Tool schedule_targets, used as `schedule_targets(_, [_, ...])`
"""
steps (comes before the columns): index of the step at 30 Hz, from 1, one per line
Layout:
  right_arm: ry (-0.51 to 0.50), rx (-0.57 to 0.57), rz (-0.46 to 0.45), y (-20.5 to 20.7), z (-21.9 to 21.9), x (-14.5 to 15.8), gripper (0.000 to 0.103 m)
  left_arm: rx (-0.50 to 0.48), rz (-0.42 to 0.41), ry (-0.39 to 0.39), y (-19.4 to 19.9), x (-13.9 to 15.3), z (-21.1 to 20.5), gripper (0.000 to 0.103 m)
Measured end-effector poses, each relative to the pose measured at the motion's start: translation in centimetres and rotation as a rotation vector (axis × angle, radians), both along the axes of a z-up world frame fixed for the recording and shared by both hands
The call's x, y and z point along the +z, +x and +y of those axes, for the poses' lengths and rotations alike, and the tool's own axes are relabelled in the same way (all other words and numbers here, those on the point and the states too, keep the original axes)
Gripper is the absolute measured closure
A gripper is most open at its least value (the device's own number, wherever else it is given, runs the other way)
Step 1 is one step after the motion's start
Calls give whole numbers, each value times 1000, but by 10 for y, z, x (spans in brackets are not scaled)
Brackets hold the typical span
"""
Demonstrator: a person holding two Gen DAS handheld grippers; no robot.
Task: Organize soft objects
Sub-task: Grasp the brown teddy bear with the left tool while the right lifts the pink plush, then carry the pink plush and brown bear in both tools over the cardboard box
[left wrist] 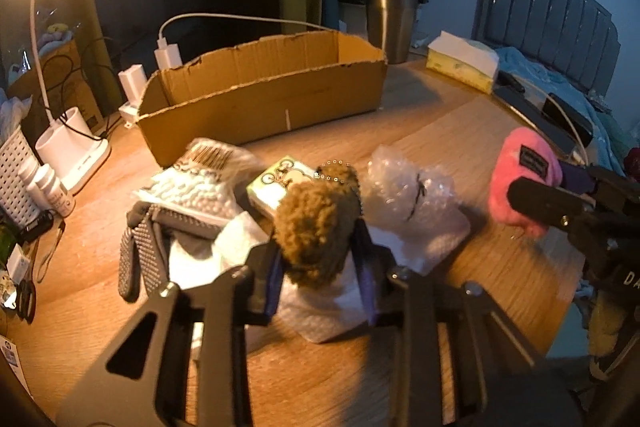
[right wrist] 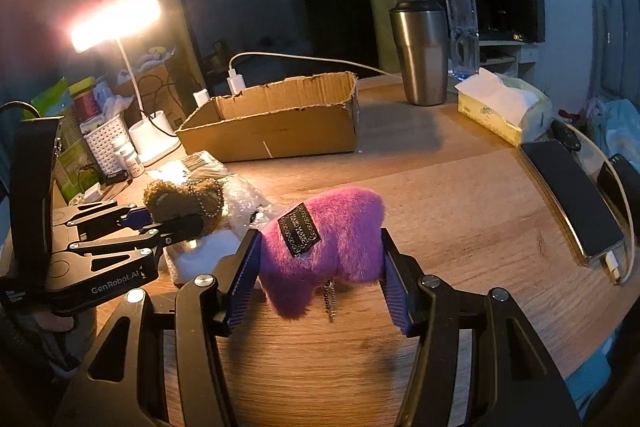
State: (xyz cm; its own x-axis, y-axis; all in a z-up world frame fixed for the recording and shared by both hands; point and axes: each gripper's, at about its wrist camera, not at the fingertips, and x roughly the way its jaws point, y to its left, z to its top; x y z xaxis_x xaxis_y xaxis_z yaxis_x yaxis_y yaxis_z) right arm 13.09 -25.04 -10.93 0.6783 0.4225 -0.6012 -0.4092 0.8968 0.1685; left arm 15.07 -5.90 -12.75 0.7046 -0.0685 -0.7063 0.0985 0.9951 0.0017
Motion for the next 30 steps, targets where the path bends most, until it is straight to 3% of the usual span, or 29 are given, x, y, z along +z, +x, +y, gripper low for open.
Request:
schedule_targets(9, [-25, 18, -34, -4, 14, 18, 44, -7, -43, -42, -10, 13, 10, 73])
schedule_targets(30, [-35, 84, -166, 10, 35, 72, 44, 36, -238, -100, -22, 80, 36, 73])
